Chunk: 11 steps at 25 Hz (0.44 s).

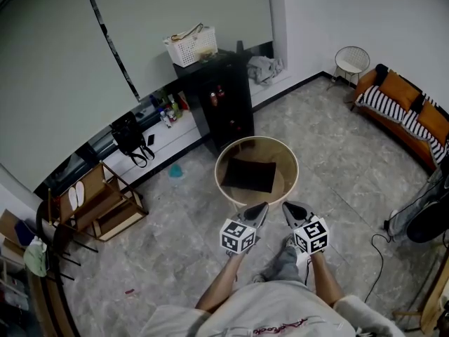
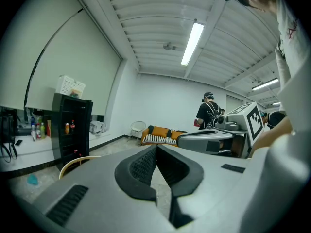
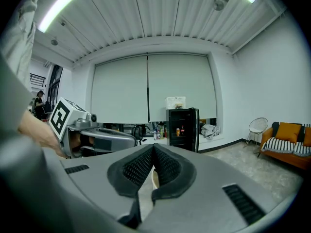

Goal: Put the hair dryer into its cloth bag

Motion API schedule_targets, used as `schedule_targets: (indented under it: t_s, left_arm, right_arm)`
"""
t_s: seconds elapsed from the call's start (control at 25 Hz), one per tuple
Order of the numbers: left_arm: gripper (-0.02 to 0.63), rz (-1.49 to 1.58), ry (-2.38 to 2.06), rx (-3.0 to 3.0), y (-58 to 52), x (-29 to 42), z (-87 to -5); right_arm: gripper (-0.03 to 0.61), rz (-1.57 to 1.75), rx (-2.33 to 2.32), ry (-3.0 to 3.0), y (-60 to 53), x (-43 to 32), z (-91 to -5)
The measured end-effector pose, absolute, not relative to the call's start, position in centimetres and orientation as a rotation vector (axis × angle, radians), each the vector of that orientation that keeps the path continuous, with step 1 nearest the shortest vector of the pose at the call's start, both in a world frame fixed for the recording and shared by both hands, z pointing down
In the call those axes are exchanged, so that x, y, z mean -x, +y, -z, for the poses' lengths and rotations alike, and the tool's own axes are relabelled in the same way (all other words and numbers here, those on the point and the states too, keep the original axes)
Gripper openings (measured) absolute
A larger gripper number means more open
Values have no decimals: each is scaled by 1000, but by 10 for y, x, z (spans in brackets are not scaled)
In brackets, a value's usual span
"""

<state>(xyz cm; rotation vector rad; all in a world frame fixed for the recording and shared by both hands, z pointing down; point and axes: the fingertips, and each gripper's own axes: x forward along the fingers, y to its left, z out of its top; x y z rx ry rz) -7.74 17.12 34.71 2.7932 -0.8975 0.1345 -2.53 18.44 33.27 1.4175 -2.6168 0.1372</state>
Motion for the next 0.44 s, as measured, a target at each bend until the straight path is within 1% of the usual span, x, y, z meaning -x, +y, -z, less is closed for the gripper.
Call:
schedule_targets:
  t_s: [0.44]
  left_arm:
    - [29,-143,-914,-2784,172,81,-348]
  right_arm:
    - [26,-145,-1382,-2632,182,33,-335]
